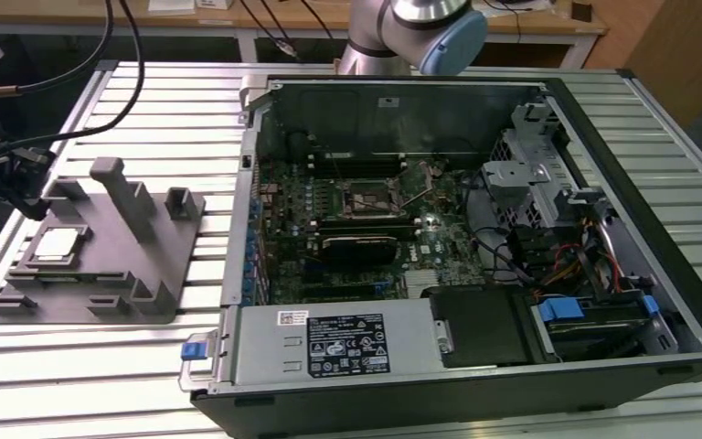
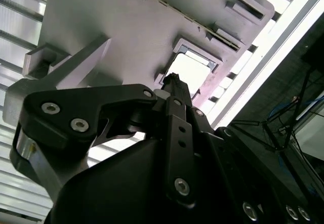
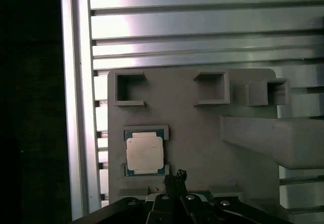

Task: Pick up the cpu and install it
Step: 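Pick up the cpu and move it towards the insertion slot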

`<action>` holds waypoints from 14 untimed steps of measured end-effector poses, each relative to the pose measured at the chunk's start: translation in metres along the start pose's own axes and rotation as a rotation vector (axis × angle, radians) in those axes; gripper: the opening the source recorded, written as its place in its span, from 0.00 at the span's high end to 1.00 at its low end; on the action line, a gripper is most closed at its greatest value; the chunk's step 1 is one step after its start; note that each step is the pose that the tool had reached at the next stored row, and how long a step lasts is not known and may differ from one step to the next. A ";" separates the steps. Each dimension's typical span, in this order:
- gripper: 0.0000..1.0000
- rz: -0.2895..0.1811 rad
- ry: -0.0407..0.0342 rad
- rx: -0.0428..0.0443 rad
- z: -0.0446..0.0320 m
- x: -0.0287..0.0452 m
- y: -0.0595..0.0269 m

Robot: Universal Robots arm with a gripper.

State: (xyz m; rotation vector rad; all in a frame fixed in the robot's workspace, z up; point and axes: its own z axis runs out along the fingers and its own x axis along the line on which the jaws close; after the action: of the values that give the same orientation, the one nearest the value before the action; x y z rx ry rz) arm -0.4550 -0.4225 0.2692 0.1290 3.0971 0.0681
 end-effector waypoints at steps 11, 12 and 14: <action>0.89 0.000 -0.0001 -0.0008 0.0170 0.0075 -0.0025; 0.89 0.000 0.0000 -0.0008 0.0185 0.0080 -0.0026; 0.89 0.000 0.0000 -0.0009 0.0217 0.0092 -0.0029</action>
State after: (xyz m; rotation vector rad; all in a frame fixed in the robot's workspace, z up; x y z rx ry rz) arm -0.4634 -0.4237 0.2470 0.1291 3.0970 0.0695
